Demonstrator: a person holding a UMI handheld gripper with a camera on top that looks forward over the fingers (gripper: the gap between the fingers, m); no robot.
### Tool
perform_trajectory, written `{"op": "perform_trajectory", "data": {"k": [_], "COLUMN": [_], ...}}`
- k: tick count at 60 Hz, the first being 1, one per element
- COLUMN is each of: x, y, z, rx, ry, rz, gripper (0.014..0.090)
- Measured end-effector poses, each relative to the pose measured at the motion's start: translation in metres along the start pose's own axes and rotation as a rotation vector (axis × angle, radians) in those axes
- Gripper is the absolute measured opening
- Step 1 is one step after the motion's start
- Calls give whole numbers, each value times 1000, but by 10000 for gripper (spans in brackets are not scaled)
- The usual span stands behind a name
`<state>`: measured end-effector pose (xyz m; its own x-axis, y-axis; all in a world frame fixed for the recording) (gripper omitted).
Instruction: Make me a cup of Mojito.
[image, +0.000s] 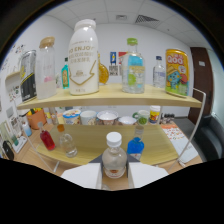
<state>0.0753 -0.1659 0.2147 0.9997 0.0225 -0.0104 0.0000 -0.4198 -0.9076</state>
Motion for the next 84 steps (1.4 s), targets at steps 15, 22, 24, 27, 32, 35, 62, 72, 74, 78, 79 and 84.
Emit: {"op": "perform_trajectory", "data": {"k": [15, 22, 24, 27, 32, 35, 62, 72, 74, 78, 79, 84], "x": [42, 53, 56, 62, 71, 72, 54, 52, 51, 48, 47, 42], "y": [63, 88, 92, 91, 80, 71, 24, 27, 28, 28, 27, 27], "z": [-25, -26, -27, -28, -31, -32, -24, -25, -24, -21, -21, -20], "rx": [-88, -131, -137, -132, -114, -104, -156, -246, -250, -245, -244, -227], "ry": [81, 113, 127, 157, 218, 245, 439, 478, 477, 476, 476, 464], "rz": [-42, -91, -118, -188, -382, -530, -1744, -2052, -2090, -2149, -2160, -2177], "gripper": [347, 347, 347, 346, 346, 347, 345, 344, 344, 346, 346, 346]}}
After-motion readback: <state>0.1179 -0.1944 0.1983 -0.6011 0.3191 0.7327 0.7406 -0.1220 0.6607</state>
